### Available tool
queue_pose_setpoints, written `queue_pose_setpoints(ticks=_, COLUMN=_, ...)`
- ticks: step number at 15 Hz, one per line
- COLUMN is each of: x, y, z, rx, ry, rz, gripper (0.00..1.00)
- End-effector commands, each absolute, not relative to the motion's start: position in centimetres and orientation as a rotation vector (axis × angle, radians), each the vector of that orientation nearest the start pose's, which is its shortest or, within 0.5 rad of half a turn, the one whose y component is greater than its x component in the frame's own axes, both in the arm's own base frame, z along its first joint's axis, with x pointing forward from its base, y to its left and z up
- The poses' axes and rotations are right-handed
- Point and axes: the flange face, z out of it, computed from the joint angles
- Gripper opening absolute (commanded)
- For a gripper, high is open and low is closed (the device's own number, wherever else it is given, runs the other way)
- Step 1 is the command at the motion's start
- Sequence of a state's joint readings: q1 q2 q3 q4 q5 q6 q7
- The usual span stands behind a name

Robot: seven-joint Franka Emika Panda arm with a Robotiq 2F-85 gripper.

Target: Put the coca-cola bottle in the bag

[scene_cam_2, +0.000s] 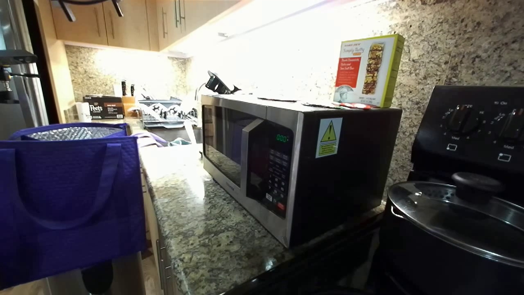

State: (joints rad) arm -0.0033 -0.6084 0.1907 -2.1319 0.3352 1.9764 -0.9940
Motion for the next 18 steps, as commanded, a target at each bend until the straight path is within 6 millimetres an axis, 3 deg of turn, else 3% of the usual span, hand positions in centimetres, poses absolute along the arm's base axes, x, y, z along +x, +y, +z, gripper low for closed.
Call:
queue_pose_setpoints(ticks=1, x=38.1, y=11.6, z=68.8, rx=-2.545, ry=-1.599, rz=-0.768, gripper=1.0)
queue_pose_setpoints(ticks=3, x=38.3, y=11.5, z=69.0, rx=-2.534, ry=-1.604, rz=-0.768, gripper=1.0)
queue_pose_setpoints(ticks=4, x=39.1, y=11.5, z=68.7, rx=-2.669, ry=-1.447, rz=-0.669, gripper=1.0)
queue_pose_setpoints(ticks=9, x=41.3, y=11.6, z=67.0, rx=-2.945, ry=-1.143, rz=-0.578, gripper=1.0)
queue_pose_setpoints(ticks=14, x=44.6, y=10.0, z=62.2, rx=-3.138, ry=-0.785, rz=-0.393, gripper=1.0)
queue_pose_setpoints(ticks=18, x=45.5, y=8.1, z=59.7, rx=-3.182, ry=-0.458, rz=-0.244, gripper=1.0)
